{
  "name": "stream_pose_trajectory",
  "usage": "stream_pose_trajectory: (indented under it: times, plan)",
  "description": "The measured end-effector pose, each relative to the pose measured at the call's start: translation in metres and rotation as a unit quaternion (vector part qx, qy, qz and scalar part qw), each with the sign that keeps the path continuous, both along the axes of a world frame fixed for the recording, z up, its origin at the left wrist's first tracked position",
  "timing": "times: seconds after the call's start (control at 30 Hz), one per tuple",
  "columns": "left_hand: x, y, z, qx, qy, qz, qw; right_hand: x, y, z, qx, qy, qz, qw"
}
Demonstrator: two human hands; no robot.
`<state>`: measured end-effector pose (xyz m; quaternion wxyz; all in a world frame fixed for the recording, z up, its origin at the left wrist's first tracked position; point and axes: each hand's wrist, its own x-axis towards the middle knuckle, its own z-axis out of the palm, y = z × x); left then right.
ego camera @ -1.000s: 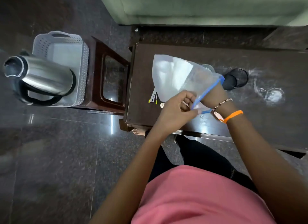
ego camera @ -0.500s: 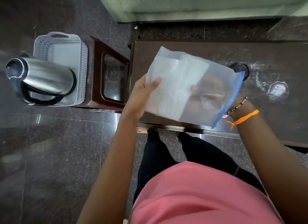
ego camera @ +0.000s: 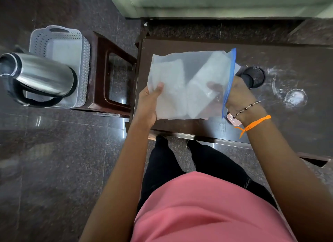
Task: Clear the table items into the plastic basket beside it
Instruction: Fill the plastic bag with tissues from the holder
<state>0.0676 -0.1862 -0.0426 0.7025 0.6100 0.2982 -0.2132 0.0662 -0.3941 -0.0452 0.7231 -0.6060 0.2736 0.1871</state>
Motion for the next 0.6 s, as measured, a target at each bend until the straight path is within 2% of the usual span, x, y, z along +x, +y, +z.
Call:
stream_pose_trajectory:
  times: [0.1,0.17,0.23,0.3,0.37,0.5,0.6]
  plan:
    - [-0.001,-0.004,-0.003,0.029,0.023,-0.022,0.999,0.0,-0.001,-0.008,-0.027,-0.026,0.086,0.996]
    - [-0.002,-0.007,-0.007,0.073,0.026,-0.017,0.997,0.002,-0.003,-0.01,-0.063,-0.037,0.106,0.992]
    - [-0.003,-0.009,-0.013,0.12,0.042,0.01,0.992,0.002,-0.005,-0.01,-0.129,-0.051,0.065,0.988]
    - [-0.005,-0.009,-0.019,0.165,0.054,0.041,0.984,-0.001,-0.011,-0.007,-0.188,-0.057,-0.017,0.98]
    - [-0.008,-0.007,-0.025,0.187,0.036,0.048,0.981,-0.004,-0.02,-0.001,-0.226,-0.074,-0.077,0.968]
    - [-0.015,-0.006,-0.035,0.254,-0.02,-0.056,0.965,-0.005,-0.037,0.016,-0.232,-0.158,-0.041,0.959]
    - [-0.017,-0.01,-0.036,0.314,-0.03,-0.101,0.943,-0.007,-0.037,0.028,-0.28,-0.222,-0.03,0.934]
